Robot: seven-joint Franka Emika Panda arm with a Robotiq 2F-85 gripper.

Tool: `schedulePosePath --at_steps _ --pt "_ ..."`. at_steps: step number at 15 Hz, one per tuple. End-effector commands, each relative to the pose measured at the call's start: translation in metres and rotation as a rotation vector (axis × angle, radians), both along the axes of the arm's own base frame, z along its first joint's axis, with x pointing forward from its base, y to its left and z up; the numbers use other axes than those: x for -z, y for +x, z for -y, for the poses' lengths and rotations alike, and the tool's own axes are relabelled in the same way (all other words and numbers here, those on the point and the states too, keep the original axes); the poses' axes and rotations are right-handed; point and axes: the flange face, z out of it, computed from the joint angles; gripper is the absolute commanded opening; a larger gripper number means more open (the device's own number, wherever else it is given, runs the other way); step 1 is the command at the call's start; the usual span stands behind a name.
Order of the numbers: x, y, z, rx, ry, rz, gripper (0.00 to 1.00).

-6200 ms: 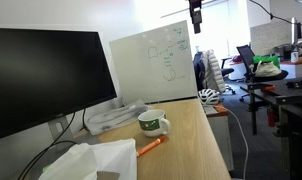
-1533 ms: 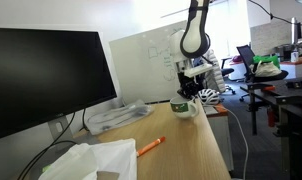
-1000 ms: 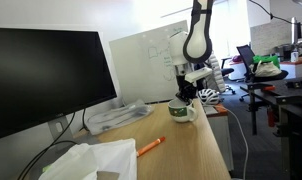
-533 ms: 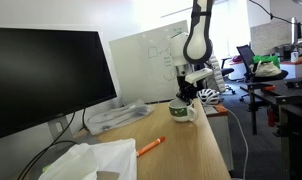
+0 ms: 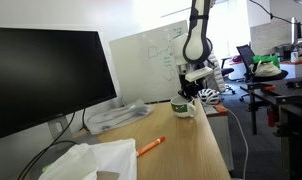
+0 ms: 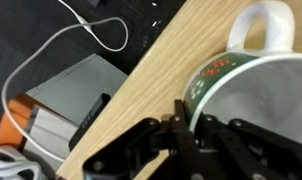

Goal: Move the cup to the right

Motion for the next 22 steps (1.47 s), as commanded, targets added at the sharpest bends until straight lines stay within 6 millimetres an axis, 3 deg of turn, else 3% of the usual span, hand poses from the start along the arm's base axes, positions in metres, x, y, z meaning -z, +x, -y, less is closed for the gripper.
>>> schedulePosePath --at_steps 1,6,7,9,12,17,22 --pt "-0.004 -0.003 0.01 0.054 0.026 0.01 0.03" --pt "-0.002 -0.003 0.013 0.127 0.09 0.022 0.03" --pt "-0.002 -0.003 0.013 0.135 0.092 0.027 0.35" --pt "-0.005 0.0 0.014 0.137 0.105 0.041 0.41" --pt "-0.016 0.007 0.011 0.113 0.127 0.059 0.65" --pt "-0.061 0.014 0.007 0.031 0.155 0.028 0.99" --pt "-0.12 0.018 0.008 -0.007 0.16 -0.013 1.0"
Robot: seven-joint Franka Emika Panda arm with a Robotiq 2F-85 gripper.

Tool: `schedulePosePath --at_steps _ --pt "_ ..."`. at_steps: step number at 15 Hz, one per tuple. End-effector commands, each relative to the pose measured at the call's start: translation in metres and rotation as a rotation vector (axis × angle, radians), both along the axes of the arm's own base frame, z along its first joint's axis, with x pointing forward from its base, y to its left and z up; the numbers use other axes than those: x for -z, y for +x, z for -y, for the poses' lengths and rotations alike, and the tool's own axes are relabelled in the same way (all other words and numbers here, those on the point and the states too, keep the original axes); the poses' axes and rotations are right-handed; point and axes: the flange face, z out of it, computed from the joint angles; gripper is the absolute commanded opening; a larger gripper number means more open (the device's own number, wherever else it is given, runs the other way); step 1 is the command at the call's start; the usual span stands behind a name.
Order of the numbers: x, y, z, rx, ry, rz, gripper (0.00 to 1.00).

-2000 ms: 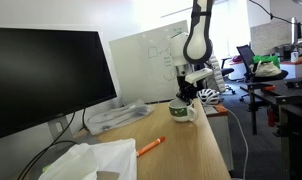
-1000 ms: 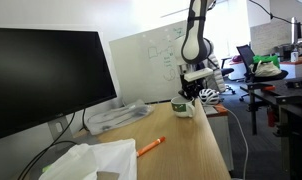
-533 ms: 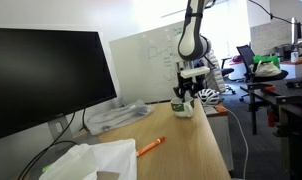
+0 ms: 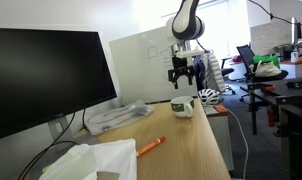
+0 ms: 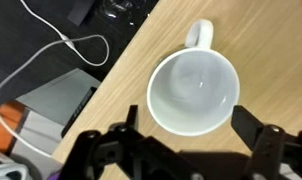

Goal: Move the cup to the right

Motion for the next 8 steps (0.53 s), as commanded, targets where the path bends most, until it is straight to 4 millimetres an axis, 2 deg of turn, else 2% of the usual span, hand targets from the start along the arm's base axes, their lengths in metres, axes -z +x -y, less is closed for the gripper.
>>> schedulePosePath --at_steps 1,5,8 --pt "-0.038 -0.003 -0.003 -0.027 -0.012 -0.043 1.0" --pt "-0.078 -0.003 -0.013 -0.079 -0.019 -0.039 1.0" --pt "-0.098 -0.002 -0.026 -0.111 -0.017 -0.009 1.0"
